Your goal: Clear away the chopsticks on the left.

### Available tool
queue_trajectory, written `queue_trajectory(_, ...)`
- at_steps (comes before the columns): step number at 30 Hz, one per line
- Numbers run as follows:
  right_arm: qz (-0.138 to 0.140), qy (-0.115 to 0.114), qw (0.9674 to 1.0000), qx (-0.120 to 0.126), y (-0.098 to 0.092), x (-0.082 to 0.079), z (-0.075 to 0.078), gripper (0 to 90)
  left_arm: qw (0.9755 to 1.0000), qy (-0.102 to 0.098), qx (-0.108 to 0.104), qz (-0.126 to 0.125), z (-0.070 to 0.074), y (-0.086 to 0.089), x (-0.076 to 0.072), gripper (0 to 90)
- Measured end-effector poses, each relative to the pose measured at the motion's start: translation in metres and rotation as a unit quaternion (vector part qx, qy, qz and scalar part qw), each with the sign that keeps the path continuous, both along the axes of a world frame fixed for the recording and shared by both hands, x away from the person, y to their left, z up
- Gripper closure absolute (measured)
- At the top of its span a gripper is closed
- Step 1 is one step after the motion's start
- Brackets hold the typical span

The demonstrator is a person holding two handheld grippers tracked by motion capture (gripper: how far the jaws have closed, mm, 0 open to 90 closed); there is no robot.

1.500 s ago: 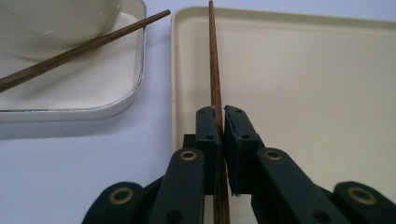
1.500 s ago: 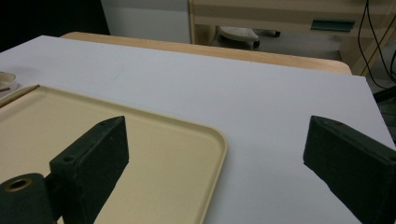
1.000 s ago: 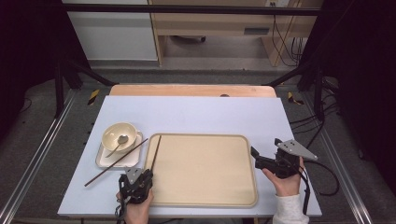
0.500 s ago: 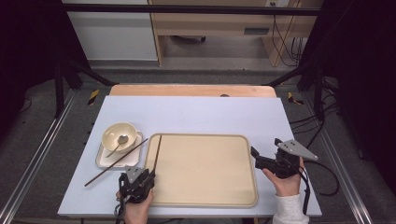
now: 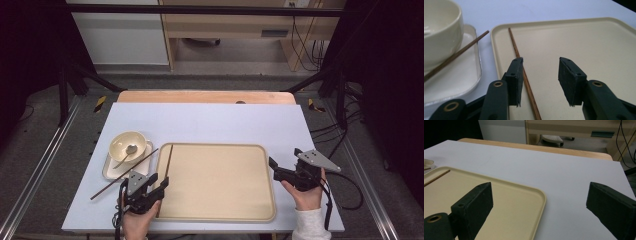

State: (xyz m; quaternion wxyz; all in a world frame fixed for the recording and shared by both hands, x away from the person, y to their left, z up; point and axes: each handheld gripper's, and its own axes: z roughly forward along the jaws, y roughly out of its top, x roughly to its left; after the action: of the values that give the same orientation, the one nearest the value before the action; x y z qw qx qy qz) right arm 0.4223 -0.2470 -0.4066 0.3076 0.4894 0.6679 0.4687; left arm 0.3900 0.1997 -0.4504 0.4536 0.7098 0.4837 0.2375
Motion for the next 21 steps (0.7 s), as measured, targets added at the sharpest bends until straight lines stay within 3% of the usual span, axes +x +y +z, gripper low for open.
queue_trajectory(4,0.001,-0.001,1.0,0.001,0.0,0.0,0.0,7.3,0.9995,-0.008,-0.008,-0.03,0.007,0.008,0.004,46.5)
queue_trajectory(8,-0.001,-0.001,1.0,0.0,0.0,0.0,0.001,7.4,0.9985,-0.016,0.013,-0.052,0.013,0.011,0.008,40.2)
queue_trajectory(9,-0.001,-0.001,1.0,0.002,0.0,0.0,0.001,7.4,0.9972,-0.015,0.03,-0.068,0.016,0.011,0.01,38.7)
queue_trajectory(10,-0.001,-0.001,1.0,0.002,0.0,0.0,0.001,7.4,0.9972,-0.015,0.03,-0.068,0.016,0.011,0.01,36.8)
queue_trajectory(11,-0.001,0.0,1.0,0.003,0.0,-0.001,0.001,7.4,0.9953,-0.014,0.037,-0.088,0.019,0.012,0.012,35.9)
queue_trajectory(14,-0.002,0.002,1.0,0.004,0.0,-0.001,0.001,7.4,0.9942,-0.011,0.033,-0.102,0.024,0.013,0.014,33.8)
queue_trajectory(17,-0.003,0.001,1.0,0.0,-0.001,-0.001,0.003,7.4,0.9921,-0.007,0.048,-0.115,0.03,0.017,0.018,31.1)
queue_trajectory(21,-0.004,-0.002,1.0,0.002,-0.001,-0.002,0.004,7.4,0.9915,-0.005,0.042,-0.123,0.032,0.022,0.02,29.8)
